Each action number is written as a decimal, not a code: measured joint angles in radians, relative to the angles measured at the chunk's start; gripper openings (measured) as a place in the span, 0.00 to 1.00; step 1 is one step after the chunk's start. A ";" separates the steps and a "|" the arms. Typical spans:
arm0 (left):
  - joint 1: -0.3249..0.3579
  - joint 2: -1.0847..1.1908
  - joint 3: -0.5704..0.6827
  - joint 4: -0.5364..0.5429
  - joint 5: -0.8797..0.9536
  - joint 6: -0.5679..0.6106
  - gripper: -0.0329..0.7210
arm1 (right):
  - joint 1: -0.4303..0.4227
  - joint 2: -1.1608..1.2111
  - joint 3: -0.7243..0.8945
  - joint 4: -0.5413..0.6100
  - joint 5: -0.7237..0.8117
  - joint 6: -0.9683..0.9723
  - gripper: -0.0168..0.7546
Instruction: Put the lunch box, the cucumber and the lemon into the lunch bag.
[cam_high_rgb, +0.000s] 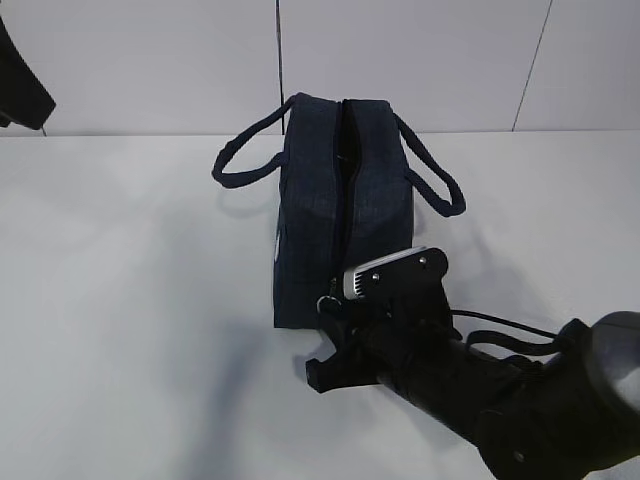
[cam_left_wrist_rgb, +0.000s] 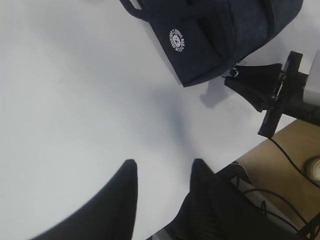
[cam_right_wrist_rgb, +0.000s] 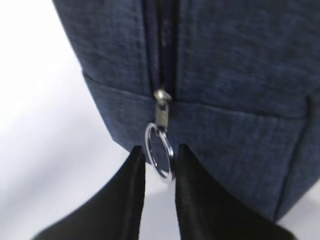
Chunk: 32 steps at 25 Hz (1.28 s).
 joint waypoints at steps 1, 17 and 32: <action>0.000 0.000 0.000 0.000 0.000 0.000 0.36 | 0.000 0.000 -0.002 -0.002 0.000 0.000 0.23; 0.000 0.000 0.000 0.000 0.000 0.000 0.36 | 0.000 0.002 -0.002 -0.003 -0.025 -0.002 0.24; 0.000 0.000 0.000 -0.037 0.000 0.000 0.36 | 0.000 0.002 -0.002 -0.003 -0.013 -0.002 0.13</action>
